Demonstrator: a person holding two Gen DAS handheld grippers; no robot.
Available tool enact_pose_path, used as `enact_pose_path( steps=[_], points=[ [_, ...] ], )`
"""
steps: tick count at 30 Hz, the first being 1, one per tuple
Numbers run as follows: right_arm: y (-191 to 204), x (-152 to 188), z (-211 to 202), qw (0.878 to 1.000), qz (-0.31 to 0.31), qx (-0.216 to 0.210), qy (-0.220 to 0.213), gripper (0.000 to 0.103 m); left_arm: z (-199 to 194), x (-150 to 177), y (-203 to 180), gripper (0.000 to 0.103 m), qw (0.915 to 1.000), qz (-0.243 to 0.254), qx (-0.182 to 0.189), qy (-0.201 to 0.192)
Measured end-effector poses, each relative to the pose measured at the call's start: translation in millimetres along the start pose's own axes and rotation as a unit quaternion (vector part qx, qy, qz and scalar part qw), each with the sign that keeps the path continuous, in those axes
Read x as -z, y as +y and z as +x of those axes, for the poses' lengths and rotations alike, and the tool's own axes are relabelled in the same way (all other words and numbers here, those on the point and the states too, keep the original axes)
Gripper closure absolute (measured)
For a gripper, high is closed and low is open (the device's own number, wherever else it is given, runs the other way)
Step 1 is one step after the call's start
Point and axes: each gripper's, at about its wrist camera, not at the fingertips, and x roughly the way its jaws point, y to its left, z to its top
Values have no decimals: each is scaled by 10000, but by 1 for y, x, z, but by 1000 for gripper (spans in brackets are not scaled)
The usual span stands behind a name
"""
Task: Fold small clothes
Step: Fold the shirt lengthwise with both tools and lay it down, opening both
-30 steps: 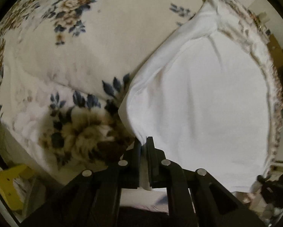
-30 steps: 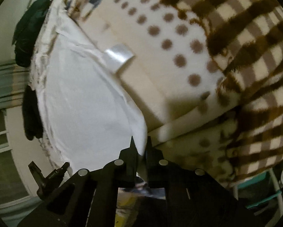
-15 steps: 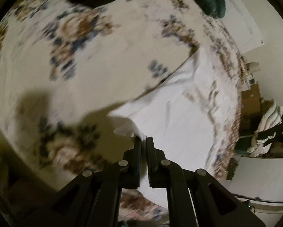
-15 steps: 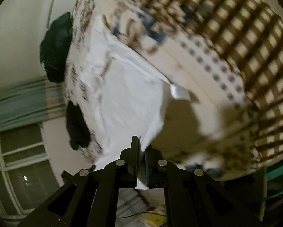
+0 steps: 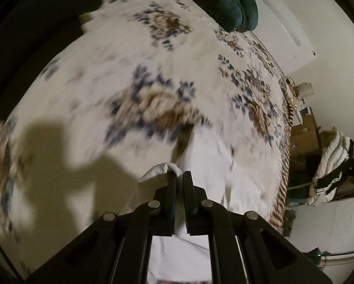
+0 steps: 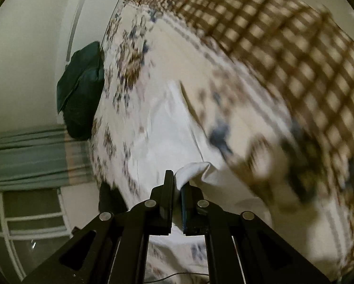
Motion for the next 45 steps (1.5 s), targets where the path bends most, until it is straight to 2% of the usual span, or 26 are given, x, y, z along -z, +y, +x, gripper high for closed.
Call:
enact_pose_path(
  steps=[6, 10, 11, 14, 15, 16, 17, 18, 19, 20, 22, 26, 28, 31, 33, 35, 36, 38, 40, 41, 42, 44, 45],
  points=[
    [32, -72, 69, 9993, 33, 344, -116, 97, 71, -55, -22, 99, 9987, 320, -348, 169],
    [30, -104, 103, 9981, 254, 536, -159, 97, 111, -77, -28, 98, 9966, 498, -483, 436],
    [27, -111, 109, 9979, 366, 517, -144, 97, 116, -81, -28, 98, 9967, 451, -478, 476],
    [16, -128, 119, 9977, 659, 79, -134, 92, 128, -93, -22, 97, 9973, 195, -302, 633],
    [15, -132, 116, 9973, 682, -162, -236, 81, 126, -98, -21, 95, 9981, 169, -212, 553],
    [14, -134, 113, 9960, 709, -416, -350, 54, 123, -102, -20, 88, 9987, 183, -172, 445],
    [14, -136, 108, 9942, 720, -648, -466, 36, 119, -106, -19, 81, 9989, 186, -198, 370],
    [16, -136, 102, 9927, 658, -830, -572, 12, 117, -109, -17, 64, 9992, 160, -92, 350],
    [20, -134, 97, 9930, 505, -862, -630, 9, 114, -111, -16, 46, 9992, 134, 32, 362],
    [24, -131, 93, 9942, 355, -794, -630, 9, 110, -112, -13, 40, 9992, 106, 89, 377],
    [34, -119, 85, 9973, -34, -456, -582, 9, 96, -107, -6, 40, 9992, 62, 259, 301],
    [41, -79, 73, 9971, -566, 175, -474, 9, 68, -74, 2, 39, 9991, 351, 106, 200],
    [44, -64, 75, 9941, -824, 567, -418, 9, 59, -54, -3, 39, 9976, 662, 6, 215],
    [62, -57, 104, 9797, -1472, 1358, -21, 9, 79, -40, -29, 39, 9902, 1259, -231, 561],
    [73, -59, 128, 9676, -1799, 1757, 212, 11, 107, -37, -51, 39, 9802, 1725, -585, 783],
    [90, -64, 155, 9504, -2213, 2165, 317, 19, 131, -37, -65, 39, 9696, 2080, -1001, 810],
    [100, -66, 170, 9360, -2504, 2453, 311, 25, 144, -39, -74, 39, 9629, 2276, -1212, 791],
    [116, -71, 193, 9080, -3003, 2913, 205, 26, 163, -42, -87, 39, 9516, 2565, -1532, 725],
    [129, -79, 213, 8865, -3370, 3172, 16, 26, 178, -50, -97, 39, 9455, 2704, -1712, 606],
    [133, -83, 218, 8833, -3421, 3205, -43, 26, 184, -55, -99, 39, 9455, 2675, -1768, 567],
    [136, -90, 223, 8860, -3408, 3142, -89, 26, 189, -62, -100, 39, 9471, 2597, -1811, 528],
    [138, -99, 223, 8950, -3249, 3053, -177, 26, 191, -74, -98, 39, 9524, 2393, -1809, 536],
    [141, -101, 217, 9014, -3124, 2992, -202, 26, 185, -77, -98, 39, 9577, 2274, -1689, 511]
  ],
)
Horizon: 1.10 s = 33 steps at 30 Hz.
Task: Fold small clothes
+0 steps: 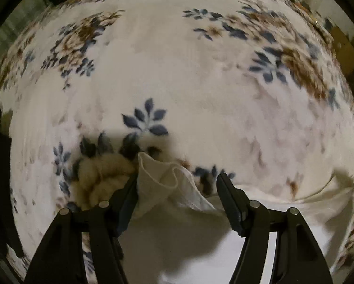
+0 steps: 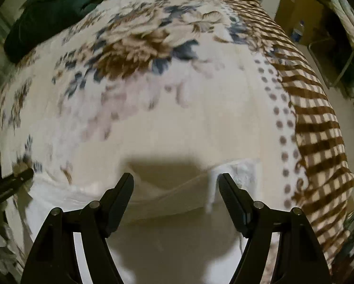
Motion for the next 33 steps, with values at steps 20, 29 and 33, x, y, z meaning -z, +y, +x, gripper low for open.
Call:
enact_pose_path(
  steps=[20, 29, 33],
  points=[
    [-113, 181, -75, 9736, 1850, -1168, 648, 21, -77, 186, 123, 39, 9678, -2272, 1055, 245],
    [-122, 280, -16, 8956, 3490, -2481, 1210, 21, -26, 249, 89, 40, 9173, -3307, 2015, 924],
    [-117, 288, -4, 8857, 3736, -2561, 1015, 45, -29, 242, 77, 71, 9372, -2973, 1676, 721]
  ],
)
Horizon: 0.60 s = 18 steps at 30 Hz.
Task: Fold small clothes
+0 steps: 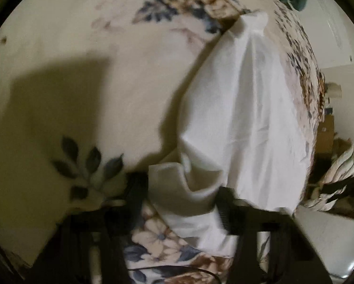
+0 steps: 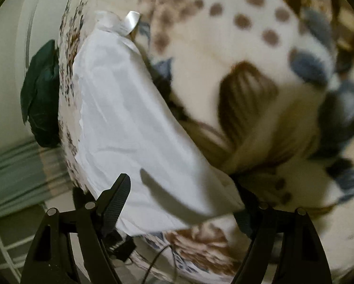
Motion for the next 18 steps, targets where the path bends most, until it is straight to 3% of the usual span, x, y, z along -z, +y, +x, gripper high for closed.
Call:
enact_pose_path(
  steps=[1, 3, 5, 6, 8, 9, 10, 14, 18],
  points=[
    [-2, 0, -1, 10000, 14, 19, -35, 81, -2, -1, 0, 71, 9999, 118, -110, -51],
    [-3, -1, -7, 9998, 23, 110, -133, 82, -8, -5, 6, 70, 9991, 241, -312, -148],
    [-4, 0, -13, 9999, -48, 63, -79, 82, -17, -6, 13, 68, 9994, 254, -230, -102],
    [-5, 2, -15, 10000, -85, 26, -13, 81, -23, -3, 15, 67, 9995, 238, -176, -105],
    [-6, 10, -21, 9998, -135, 28, 142, 69, -37, 5, 16, 58, 9995, 275, 1, -121],
    [-6, 13, -26, 9997, -168, 6, 170, 53, -44, 12, 17, 41, 9995, 258, 150, -92],
    [-7, 20, -29, 9996, -217, -41, 183, 41, -47, 18, 17, 34, 9993, 227, 290, -104],
    [-14, 35, -30, 9989, -284, -171, 335, 39, -36, 34, 28, 34, 9975, -149, 685, 1],
    [-28, 36, -10, 9979, -64, -569, 317, 38, -4, 28, 28, 34, 9934, -548, 1007, 107]
  ],
)
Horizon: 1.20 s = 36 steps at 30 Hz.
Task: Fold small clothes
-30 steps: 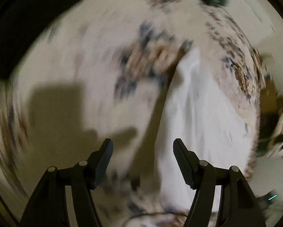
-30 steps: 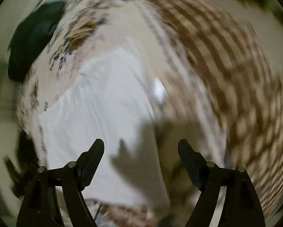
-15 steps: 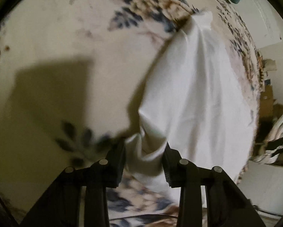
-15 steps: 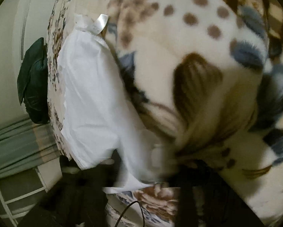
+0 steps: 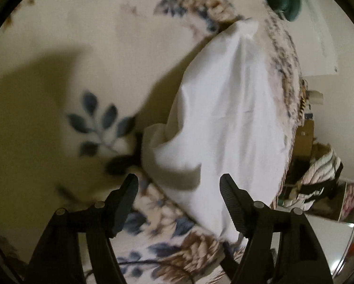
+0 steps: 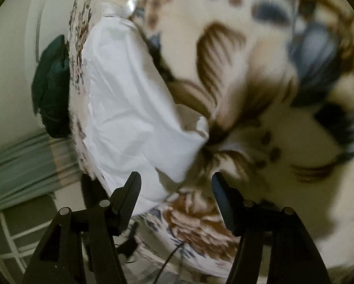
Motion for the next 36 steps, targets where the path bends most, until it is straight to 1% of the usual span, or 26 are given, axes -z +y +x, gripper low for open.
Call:
enact_pose_path(
  steps=[1, 2, 4, 5, 6, 7, 8, 9, 10, 12, 14, 17, 19, 23, 26, 29, 30, 32, 33, 34, 36],
  points=[
    [-2, -2, 3, 9999, 3, -138, -67, 38, 6, -1, -1, 34, 9998, -88, 187, -7],
    [-3, -4, 4, 9994, 37, -302, -162, 38, 14, -5, -5, 34, 9998, -127, 128, -36],
    [-5, -9, 8, 9980, 143, -525, -323, 37, 20, -9, -15, 34, 9998, -96, 122, -125],
    [-4, -10, 10, 9968, 132, -675, -420, 37, 24, -12, -21, 36, 9997, -44, -31, -222],
    [-2, -11, 11, 9957, 102, -756, -533, 37, 25, -12, -24, 36, 9996, -44, -53, -286],
    [0, -12, 12, 9955, 103, -731, -601, 38, 25, -13, -26, 52, 9993, -36, -57, -371],
    [3, -10, 12, 9941, 86, -795, -729, 41, 25, -12, -29, 68, 9986, 51, -202, -487],
    [5, -9, 12, 9940, 51, -733, -806, 66, 24, -11, -30, 87, 9984, 130, -180, -517],
    [8, -9, 13, 9944, 9, -659, -831, 89, 22, -11, -33, 89, 9979, 228, -188, -575],
    [13, -8, 11, 9941, -79, -588, -905, 90, 16, -7, -36, 91, 9964, 417, -173, -715],
    [17, -1, 5, 9941, -171, -474, -955, 91, 7, -1, -37, 91, 9950, 579, -146, -804],
    [22, 5, -3, 9945, -177, -418, -947, 92, -5, 8, -38, 91, 9943, 708, -116, -795],
    [19, 11, -12, 9949, -226, -376, -914, 93, -15, 14, -34, 91, 9948, 692, -97, -745],
    [14, 28, -29, 9959, -372, -272, -780, 93, -27, 28, -20, 91, 9958, 648, -173, -622],
    [8, 42, -38, 9967, -433, -184, -661, 93, -21, 33, -10, 90, 9960, 699, -306, -458],
    [-3, 45, -32, 9973, -480, -137, -538, 92, -12, 28, 5, 81, 9978, 465, -400, -234],
    [-7, 45, -30, 9974, -479, -136, -524, 90, -12, 27, 9, 75, 9980, 403, -452, -181],
    [-16, 39, -22, 9978, -381, -232, -487, 83, -18, 27, 12, 70, 9972, 381, -602, -222],
    [-20, 35, -17, 9980, -314, -255, -492, 66, -25, 27, 12, 60, 9957, 466, -751, -287],
    [-25, 34, -17, 9973, -217, -401, -575, 53, -32, 28, 11, 53, 9938, 603, -865, -352],
    [-33, 32, -14, 9962, -76, -597, -628, 47, -43, 31, 8, 46, 9903, 867, -976, -474]
  ],
)
